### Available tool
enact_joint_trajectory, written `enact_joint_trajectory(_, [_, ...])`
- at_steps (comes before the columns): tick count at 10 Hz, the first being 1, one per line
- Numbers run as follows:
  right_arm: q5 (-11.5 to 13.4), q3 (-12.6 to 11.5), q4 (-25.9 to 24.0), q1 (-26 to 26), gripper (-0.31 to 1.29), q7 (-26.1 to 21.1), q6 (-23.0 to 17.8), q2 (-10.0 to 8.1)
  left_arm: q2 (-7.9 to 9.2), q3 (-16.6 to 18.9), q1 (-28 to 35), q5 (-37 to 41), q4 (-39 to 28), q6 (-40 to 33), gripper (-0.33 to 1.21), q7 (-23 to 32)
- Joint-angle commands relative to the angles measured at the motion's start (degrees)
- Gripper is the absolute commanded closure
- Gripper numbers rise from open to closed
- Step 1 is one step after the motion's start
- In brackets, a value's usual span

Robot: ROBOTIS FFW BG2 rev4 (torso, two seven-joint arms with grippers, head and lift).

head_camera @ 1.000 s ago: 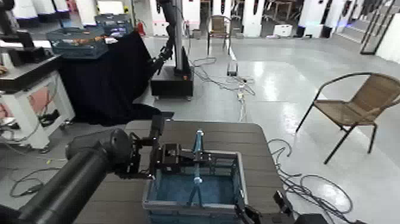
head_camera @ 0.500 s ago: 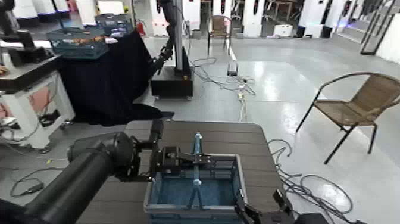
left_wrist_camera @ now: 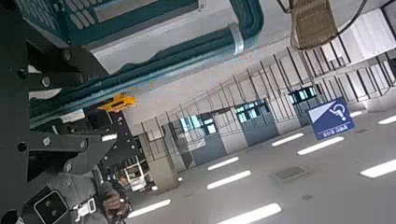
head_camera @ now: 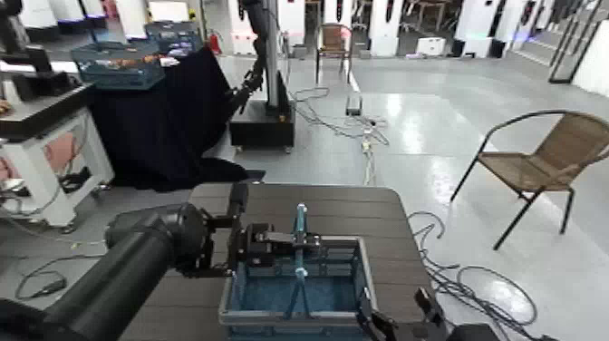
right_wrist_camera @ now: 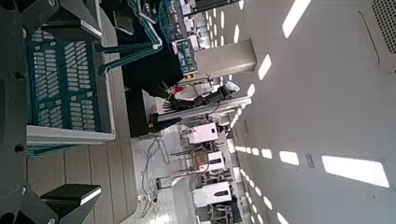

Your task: Place the crate on the table.

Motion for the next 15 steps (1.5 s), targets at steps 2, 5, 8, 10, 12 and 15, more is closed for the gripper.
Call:
enact_joint_trajectory(2, [-0.09,-0.09,-0.06,0.09,0.15,0.00,0.01,0.00,-0.10,0.69,0.06,-0.10,0.11,-2.44,0.03,-0.99])
enact_joint_trajectory(5, [-0.18,-0.26,-0.15,0.35,0.15,0.00,0.10,0.00,0.17,3.76,1.12,-3.88,-2.70,-3.58,0.21,-1.34])
enact_joint_trajectory(8, [-0.18,-0.88,-0.50,1.06,0.15,-0.09,0.36,0.26,1.48,10.00,6.48,-9.50,-13.78,-6.48,0.21,0.33])
enact_joint_trajectory(10, [-0.18,-1.32,-0.67,1.41,0.15,-0.09,0.45,0.44,4.03,12.02,12.37,-5.11,-23.45,-11.93,0.21,5.51])
enact_joint_trajectory(12, [-0.18,-1.14,-0.67,1.32,0.15,-0.09,0.54,0.44,7.55,13.96,21.68,4.03,-36.80,-13.95,0.21,19.84])
enact_joint_trajectory(15, [-0.35,-1.14,-0.67,1.41,0.15,0.00,0.27,0.44,8.60,21.43,36.10,6.85,-52.01,-23.27,0.21,32.06])
